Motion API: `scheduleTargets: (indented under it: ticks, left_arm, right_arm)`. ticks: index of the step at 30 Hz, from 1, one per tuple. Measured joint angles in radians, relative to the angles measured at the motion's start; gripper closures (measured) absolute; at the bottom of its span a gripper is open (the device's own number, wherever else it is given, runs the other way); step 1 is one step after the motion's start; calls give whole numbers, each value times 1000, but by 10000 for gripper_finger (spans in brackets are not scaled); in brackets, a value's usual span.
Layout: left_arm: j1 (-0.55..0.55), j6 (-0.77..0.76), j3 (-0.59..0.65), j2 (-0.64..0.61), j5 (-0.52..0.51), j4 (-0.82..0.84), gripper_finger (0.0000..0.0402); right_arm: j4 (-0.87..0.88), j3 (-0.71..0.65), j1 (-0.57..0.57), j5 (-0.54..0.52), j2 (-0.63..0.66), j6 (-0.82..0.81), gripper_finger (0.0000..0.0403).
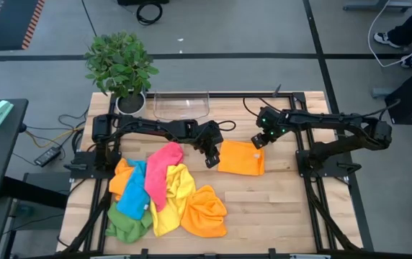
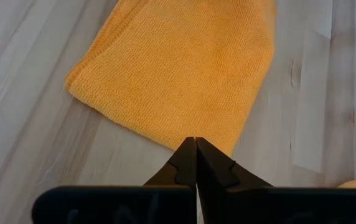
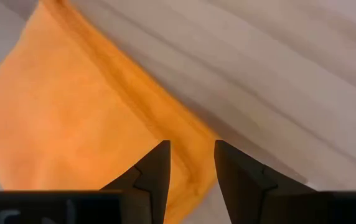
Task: Fold microfiber towels
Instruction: Fold the top right orange microfiber cloth
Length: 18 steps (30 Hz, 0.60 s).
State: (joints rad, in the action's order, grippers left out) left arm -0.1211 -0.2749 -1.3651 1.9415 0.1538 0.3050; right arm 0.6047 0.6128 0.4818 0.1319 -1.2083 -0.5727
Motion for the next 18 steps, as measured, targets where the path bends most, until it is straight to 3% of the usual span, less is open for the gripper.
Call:
scheduleTargets:
  ticks: [8, 18]
  left_arm:
    - [0, 0, 0, 0, 0, 0, 373]
    - [0, -1, 0, 0, 0, 0, 394]
  right_arm:
    - [-30, -59, -2, 87, 0, -22, 270]
    - [-83, -116, -23, 107, 0, -73, 270]
